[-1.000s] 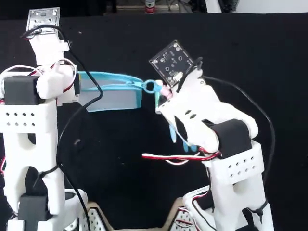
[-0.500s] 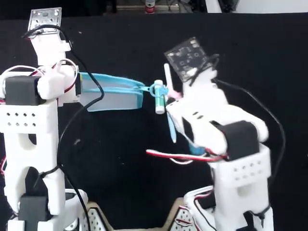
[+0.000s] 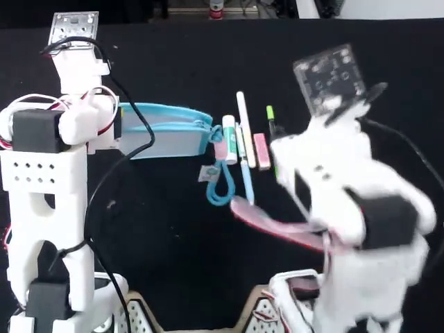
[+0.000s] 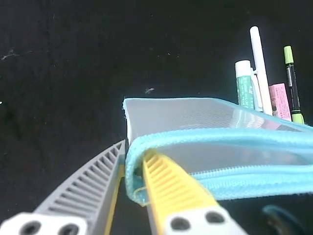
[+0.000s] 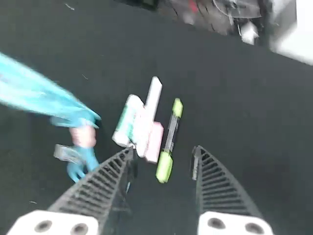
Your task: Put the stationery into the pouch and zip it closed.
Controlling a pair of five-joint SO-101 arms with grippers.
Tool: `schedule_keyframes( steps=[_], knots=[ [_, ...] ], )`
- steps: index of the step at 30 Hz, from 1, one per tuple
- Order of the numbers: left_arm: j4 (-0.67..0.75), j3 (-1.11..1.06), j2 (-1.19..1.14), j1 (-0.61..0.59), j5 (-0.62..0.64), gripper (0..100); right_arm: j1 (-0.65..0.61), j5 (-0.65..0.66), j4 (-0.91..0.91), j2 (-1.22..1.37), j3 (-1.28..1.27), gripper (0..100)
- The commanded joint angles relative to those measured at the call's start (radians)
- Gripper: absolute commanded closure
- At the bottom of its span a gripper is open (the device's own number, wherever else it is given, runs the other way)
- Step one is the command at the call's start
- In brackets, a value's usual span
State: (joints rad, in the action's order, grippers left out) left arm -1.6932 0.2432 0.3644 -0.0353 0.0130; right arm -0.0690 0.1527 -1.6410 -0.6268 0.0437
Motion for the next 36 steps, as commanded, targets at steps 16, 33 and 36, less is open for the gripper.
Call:
schedule_keyframes(
  steps=[16,33,36],
  knots=[
    [0.009,-0.111,0.005,0.025,-0.014,97,0.11,-0.002,0.594,0.868,0.019,87.5],
    [0.0,-0.14,0.011,0.024,-0.014,97,0.069,-0.002,0.296,1.693,1.049,87.7],
    [0.002,-0.157,0.011,0.025,-0.014,97,0.068,0.0,0.19,1.805,1.241,87.8]
  ],
)
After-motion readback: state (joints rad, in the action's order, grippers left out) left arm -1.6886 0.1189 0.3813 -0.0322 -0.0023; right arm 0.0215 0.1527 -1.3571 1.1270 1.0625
